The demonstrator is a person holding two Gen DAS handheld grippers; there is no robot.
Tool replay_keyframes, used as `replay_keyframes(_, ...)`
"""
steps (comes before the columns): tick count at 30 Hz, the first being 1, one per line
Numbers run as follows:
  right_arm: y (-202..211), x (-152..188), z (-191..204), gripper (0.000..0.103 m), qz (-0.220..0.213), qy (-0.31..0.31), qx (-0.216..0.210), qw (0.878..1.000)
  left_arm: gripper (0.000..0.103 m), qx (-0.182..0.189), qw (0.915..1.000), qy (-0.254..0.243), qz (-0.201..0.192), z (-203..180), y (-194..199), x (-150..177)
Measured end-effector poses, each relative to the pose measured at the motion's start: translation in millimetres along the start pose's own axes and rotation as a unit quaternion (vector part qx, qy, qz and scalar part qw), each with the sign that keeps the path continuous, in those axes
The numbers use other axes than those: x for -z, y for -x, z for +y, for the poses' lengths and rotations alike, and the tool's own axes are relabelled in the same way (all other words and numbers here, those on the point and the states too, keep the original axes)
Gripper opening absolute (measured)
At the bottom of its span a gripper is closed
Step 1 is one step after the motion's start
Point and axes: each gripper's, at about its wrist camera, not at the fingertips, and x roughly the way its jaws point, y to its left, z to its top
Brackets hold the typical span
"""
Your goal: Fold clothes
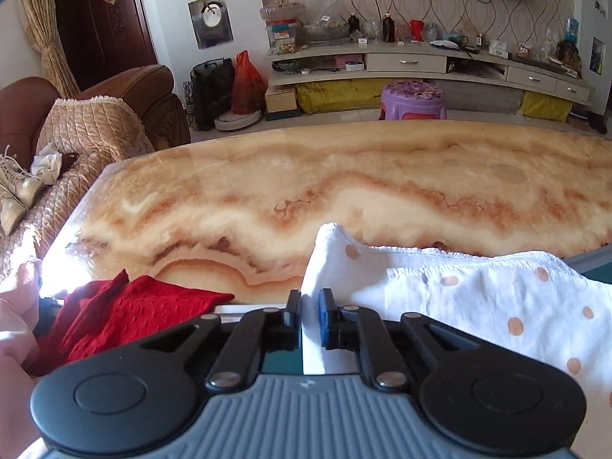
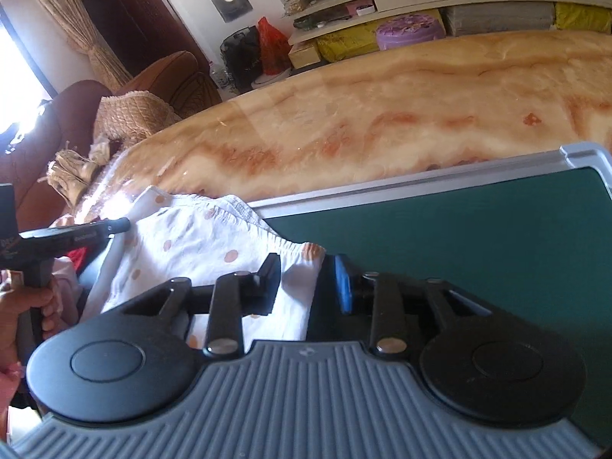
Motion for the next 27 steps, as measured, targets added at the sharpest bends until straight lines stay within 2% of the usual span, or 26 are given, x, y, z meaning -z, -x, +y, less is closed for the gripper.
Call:
replay_keyframes(2,8.3,3.5,-7.3,0.04,0.001,-0.009,0.002,1.0,0.013,0.002,0.9998,0.013,-0.017,5.9,12.1,1.5)
replay_keyframes(4,16.5,7.2,-16.1,0.04,0.007,-0.022,-0.009,1.0,0.015,0.058,0.9975,0.026,-0.032,10.4,28.5,6.3)
replay_keyframes(6,20.3,8.8,-22.9,0.04,0.015,-0.035,-0.021,0.999,0.025,0.128,0.9912,0.014,-0.03,5.6,43.5,15.1)
replay_keyframes(7,20.2,8.2,-23.2,0.04,0.016,-0.037,-0.02,0.999,0.025,0.149,0.9884,-0.002,-0.027,-0.7,49.9,21.2)
replay_keyframes(9,18.5,5.1,-19.1,0.04,0.01,-0.032,-0.014,0.999,0.025,0.16,0.9857,-0.051,-0.019,-21.6,58.7,37.2)
replay_keyframes(11,12.2,-0.5,-12.9,0.038,0.005,-0.03,-0.012,0.999,0.025,0.153,0.9844,-0.086,-0.011,-39.5,60.7,51.8)
replay_keyframes(12,7.4,-2.1,-7.3,0.033,0.011,-0.022,-0.009,1.0,0.025,0.147,0.9839,-0.101,-0.008,-46.4,60.6,58.1)
replay_keyframes(13,1.9,-2.9,-0.4,0.006,0.022,-0.008,-0.003,1.0,0.025,0.14,0.9837,-0.113,-0.011,-50.1,60.6,63.0)
replay_keyframes(14,-3.7,-3.8,6.5,0.002,0.032,0.006,0.002,0.999,0.026,0.132,0.9834,-0.122,-0.019,-52.2,61.6,67.2)
replay_keyframes(17,-7.3,-4.0,29.7,0.002,0.03,0.047,0.008,0.998,0.025,0.104,0.985,-0.135,-0.029,-50.7,63.8,74.0)
replay_keyframes(21,3.1,-13.8,43.7,0.002,-0.003,0.062,-0.003,0.998,0.021,0.077,0.9854,-0.146,-0.043,-44.9,67.6,81.7)
replay_keyframes(24,-7.2,-17.8,42.5,0.002,0.013,0.066,0.038,0.997,0.021,0.075,0.9855,-0.144,-0.049,-42.7,69.3,84.4)
replay_keyframes(27,-18.8,-16.3,32.3,0.005,0.029,0.064,0.03,0.997,0.021,0.076,0.9865,-0.135,-0.052,-41.3,69.7,84.2)
